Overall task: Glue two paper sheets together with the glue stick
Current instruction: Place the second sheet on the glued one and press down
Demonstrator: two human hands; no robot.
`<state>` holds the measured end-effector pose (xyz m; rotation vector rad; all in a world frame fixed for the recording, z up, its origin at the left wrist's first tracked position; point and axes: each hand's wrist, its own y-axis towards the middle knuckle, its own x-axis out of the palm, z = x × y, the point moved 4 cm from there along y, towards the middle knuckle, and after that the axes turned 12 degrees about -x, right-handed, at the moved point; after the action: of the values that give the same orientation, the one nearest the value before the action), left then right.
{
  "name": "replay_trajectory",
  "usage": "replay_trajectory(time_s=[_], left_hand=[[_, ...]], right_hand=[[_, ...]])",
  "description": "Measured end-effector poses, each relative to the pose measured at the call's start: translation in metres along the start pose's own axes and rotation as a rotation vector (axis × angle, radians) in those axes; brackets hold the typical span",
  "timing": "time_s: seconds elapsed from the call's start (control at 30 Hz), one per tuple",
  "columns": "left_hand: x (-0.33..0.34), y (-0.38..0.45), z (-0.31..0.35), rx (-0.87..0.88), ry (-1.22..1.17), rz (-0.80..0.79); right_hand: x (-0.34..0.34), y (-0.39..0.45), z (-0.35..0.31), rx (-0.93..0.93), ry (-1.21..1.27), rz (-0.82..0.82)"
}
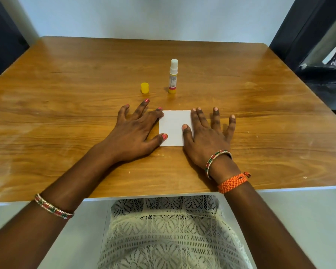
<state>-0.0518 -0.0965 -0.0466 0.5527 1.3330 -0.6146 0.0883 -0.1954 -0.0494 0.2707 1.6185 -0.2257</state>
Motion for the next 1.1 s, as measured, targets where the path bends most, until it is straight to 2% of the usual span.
replay_trajectory(time_s=[0.37, 0.67, 0.77, 0.9, 1.1], left_hand=[[0.006, 0.001, 0.017, -0.119, 0.089, 0.005], [0.009, -0.004, 0.032, -0.231, 0.059, -0.067], [0.01, -0.006, 0.034, -0.23, 0.046, -0.046], [0.009, -0.008, 0.032, -0.195, -0.028, 0.007], [0.003, -0.013, 0.033, -0.197, -0.236, 0.128]], right_hand=[[0.0, -0.003, -0.002, 0.002, -0.008, -0.014], [-0.005, -0.058, 0.002, 0.01, -0.012, -0.048], [-0.01, -0.056, 0.0, -0.004, -0.034, -0.047], [-0.008, -0.041, -0.016, -0.086, 0.089, -0.049], [-0.016, -0.048, 0.01, 0.033, 0.093, 0.023]])
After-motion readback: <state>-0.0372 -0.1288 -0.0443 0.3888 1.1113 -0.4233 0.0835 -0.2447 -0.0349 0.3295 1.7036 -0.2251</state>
